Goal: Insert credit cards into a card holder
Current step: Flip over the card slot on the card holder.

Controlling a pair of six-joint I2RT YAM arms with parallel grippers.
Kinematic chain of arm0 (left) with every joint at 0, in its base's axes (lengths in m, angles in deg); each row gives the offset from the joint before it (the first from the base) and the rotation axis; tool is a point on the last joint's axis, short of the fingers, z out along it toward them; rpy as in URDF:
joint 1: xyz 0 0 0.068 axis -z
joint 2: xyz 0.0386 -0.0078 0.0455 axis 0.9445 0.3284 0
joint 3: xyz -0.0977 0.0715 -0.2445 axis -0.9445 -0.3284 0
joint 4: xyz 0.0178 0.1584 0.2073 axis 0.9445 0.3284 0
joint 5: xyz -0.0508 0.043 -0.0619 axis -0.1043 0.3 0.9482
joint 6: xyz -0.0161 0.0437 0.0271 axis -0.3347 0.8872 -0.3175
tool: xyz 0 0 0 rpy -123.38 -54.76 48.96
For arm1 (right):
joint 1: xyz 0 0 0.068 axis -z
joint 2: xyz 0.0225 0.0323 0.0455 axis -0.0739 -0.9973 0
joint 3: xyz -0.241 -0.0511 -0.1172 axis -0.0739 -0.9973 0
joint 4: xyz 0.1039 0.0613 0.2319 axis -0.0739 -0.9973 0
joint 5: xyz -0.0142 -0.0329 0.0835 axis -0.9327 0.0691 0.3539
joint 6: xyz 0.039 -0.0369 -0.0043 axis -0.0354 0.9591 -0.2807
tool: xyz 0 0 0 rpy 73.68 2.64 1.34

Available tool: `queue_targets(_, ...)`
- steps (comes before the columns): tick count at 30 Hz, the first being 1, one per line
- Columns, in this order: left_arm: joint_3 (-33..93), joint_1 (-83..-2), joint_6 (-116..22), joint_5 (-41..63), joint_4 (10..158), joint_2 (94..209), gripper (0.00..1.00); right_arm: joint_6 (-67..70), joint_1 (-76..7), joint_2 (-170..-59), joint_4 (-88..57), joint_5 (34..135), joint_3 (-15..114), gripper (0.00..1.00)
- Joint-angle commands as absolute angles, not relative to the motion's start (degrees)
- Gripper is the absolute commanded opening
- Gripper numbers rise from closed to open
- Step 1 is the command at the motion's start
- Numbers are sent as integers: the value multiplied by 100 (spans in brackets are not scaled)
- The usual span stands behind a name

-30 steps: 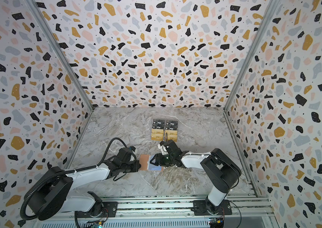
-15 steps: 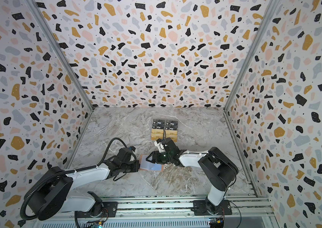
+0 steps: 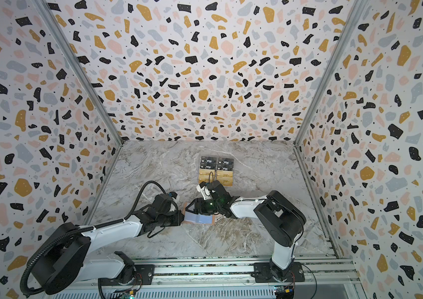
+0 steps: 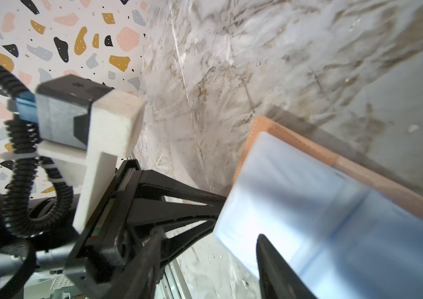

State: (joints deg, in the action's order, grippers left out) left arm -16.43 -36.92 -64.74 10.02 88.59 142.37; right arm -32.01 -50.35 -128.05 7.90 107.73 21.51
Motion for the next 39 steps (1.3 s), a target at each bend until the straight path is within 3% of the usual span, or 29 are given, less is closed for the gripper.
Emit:
queue_targets(1,-1430,-3867,-6175,888,9359,14074,22,-3201,-5049,-12890,850,10800,2306,60)
queue_targets(4,-1282,-4008,-5944,755,9823,13885,30,-3162,-5021,-13063,844,10888,2399,60)
queue_targets(8,-1249,-4075,-6007,756,9948,13524,32,-3104,-4994,-13178,843,10978,2619,59)
queue_targets(25,-1038,-4060,-6540,1456,9061,13775,22,-1289,-4345,-12549,-1089,10341,3377,55)
queue_targets(33,-704,-4050,-6332,845,9560,14043,22,214,-3955,-12816,-2546,9927,4568,65)
queue_targets(39,-575,-4050,-6149,886,9667,14091,22,975,-3740,-12991,-3154,9723,5260,67)
